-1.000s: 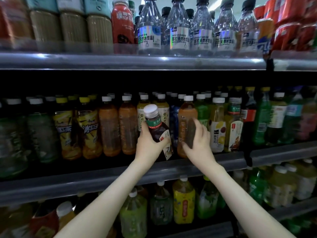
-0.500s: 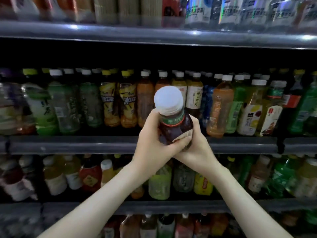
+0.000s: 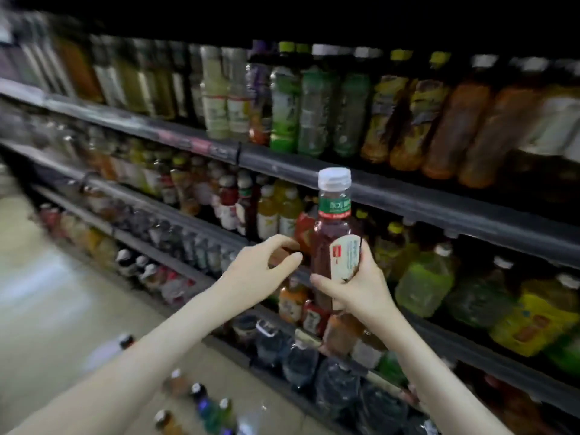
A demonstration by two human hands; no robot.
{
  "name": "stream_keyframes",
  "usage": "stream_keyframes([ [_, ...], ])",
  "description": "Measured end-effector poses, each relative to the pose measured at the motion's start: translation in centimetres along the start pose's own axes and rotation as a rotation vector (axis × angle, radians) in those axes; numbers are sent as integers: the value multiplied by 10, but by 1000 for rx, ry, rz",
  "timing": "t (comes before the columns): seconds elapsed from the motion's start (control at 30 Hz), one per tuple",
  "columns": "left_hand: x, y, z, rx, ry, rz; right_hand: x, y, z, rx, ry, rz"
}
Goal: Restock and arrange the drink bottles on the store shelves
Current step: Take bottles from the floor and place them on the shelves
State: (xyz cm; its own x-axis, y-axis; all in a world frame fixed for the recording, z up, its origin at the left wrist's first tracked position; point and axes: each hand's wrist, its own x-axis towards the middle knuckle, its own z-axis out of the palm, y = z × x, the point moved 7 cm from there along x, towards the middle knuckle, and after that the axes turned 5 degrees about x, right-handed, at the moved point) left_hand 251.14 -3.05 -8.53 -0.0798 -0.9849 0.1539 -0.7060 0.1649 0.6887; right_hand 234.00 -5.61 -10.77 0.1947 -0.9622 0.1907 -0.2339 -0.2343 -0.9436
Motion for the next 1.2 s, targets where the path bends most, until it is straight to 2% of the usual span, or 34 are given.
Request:
stream_keyframes([
  [0.13, -40, -58, -20, 148, -35, -120, 1, -5, 65, 134, -85, -8],
  [0.3, -82, -116, -69, 153, 37, -183, -7, -11, 163, 177, -221, 39],
  [0.47, -99, -172, -138, 126, 43, -153, 14, -40, 255, 143, -214, 43],
  [0.7, -91, -238, -239, 31, 60, -102, 62, -90, 372, 437, -146, 87],
  [0.83, -64, -257, -267, -19, 34, -47, 93, -102, 405, 528, -118, 73],
  [0.93, -38, -273, -284, -63, 40, -5, 120, -111, 419, 530, -160, 40],
  [1.07, 2, -289, -304, -94, 117, 81, 161, -121, 430, 551, -210, -19],
  [1.2, 48, -307, -323, -78, 188, 128, 212, -127, 438, 500, -188, -63],
])
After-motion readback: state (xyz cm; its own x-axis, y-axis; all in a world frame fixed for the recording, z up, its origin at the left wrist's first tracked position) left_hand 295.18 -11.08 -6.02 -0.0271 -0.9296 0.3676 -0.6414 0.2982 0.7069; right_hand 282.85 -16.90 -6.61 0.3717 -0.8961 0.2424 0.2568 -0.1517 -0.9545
